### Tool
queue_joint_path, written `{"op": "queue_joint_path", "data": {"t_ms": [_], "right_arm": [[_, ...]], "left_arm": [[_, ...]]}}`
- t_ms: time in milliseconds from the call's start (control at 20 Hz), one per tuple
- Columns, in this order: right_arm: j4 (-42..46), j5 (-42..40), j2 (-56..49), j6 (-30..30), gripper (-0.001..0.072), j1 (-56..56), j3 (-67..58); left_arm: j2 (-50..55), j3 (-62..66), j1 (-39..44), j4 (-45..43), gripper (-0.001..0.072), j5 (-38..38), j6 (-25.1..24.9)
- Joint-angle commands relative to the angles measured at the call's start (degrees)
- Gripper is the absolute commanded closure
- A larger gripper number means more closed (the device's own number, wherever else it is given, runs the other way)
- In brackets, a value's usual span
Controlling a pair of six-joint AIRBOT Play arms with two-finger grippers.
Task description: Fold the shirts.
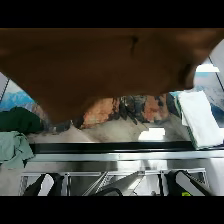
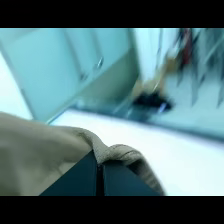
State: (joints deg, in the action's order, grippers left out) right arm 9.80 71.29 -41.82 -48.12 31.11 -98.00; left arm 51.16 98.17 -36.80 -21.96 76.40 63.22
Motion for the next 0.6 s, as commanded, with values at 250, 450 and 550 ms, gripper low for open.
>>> {"op": "queue_joint_path", "data": {"t_ms": [250,450,550], "right_arm": [[4.96,-1.55,-0.92,-3.52,0.0688,4.61,-14.78],[4.07,0.17,-10.88,-2.99,0.0689,2.84,-5.46],[6.29,0.07,-16.9,-1.51,0.069,-2.71,0.94]], "left_arm": [[3.65,16.41,-5.09,3.52,0.07,2.14,2.01],[16.11,5.11,10.1,-1.6,0.07,2.43,-3.48],[24.15,0.13,17.11,-10.12,0.0699,1.09,-4.59]]}}
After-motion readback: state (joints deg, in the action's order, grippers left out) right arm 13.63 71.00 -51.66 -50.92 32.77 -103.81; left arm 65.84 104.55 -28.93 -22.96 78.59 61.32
